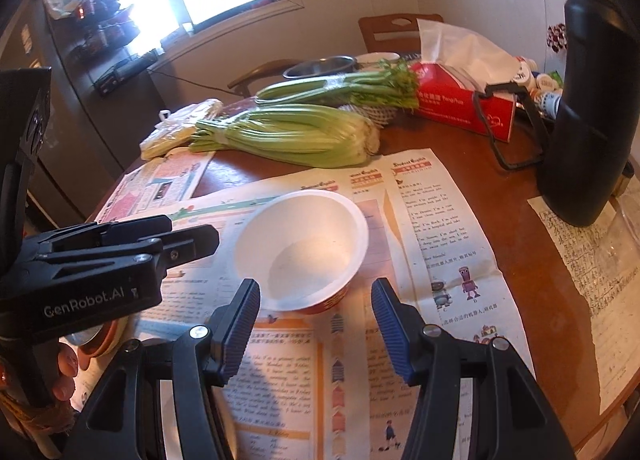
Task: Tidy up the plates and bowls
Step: 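Move the left tool to the red-sided paper bowl and grasp its rim, then lift the red-sided paper bowl with the left tool over the steel bowl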
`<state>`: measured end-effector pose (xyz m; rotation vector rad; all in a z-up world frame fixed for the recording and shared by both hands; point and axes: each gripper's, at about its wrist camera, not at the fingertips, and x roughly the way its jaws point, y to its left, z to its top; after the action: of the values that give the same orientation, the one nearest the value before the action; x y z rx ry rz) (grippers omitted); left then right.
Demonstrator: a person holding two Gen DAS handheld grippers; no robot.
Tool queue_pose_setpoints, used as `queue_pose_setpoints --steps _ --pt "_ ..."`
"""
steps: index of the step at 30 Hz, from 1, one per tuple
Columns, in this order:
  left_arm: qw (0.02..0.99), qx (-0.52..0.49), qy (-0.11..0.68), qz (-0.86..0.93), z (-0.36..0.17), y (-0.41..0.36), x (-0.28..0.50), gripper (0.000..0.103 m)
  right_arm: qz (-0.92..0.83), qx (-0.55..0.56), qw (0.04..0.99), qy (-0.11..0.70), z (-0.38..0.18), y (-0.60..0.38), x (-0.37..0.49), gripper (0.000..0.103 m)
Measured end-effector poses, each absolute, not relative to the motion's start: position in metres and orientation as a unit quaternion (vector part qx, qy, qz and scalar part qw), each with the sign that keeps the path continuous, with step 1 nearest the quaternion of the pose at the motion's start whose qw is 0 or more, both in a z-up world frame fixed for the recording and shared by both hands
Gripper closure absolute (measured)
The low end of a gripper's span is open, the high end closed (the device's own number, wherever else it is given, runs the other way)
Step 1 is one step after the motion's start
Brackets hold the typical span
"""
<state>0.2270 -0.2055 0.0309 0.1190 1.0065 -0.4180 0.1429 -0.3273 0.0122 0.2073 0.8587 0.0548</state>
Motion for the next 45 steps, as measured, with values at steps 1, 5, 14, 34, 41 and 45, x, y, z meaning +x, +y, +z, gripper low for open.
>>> queue_pose_setpoints --steps 1,5,14,34,41,45 --pt "0.851 0.054 0.482 -0.200 0.029 -0.207 0.230 0.045 0.024 0.100 0.903 0.417 0.010 -0.329 0.145 0.045" --pt "0.845 0.057 0.495 -0.194 0.018 -0.214 0.244 0.045 0.021 0.098 0.900 0.424 0.003 -0.331 0.156 0.045" --pt "0.832 0.069 0.518 -0.188 -0.003 -0.223 0.262 0.045 0.031 0.085 0.895 0.436 -0.006 -0.321 0.171 0.045" --pt "0.806 0.032 0.540 -0.240 -0.009 -0.218 0.256 0.071 0.048 0.072 0.898 0.431 0.001 -0.304 0.165 0.048" --pt "0.820 0.025 0.522 -0.235 0.011 -0.202 0.237 0.070 0.058 0.063 0.906 0.415 0.018 -0.292 0.149 0.048" --pt "0.828 0.017 0.509 -0.235 0.025 -0.191 0.221 0.070 0.067 0.059 0.910 0.405 0.028 -0.284 0.138 0.048"
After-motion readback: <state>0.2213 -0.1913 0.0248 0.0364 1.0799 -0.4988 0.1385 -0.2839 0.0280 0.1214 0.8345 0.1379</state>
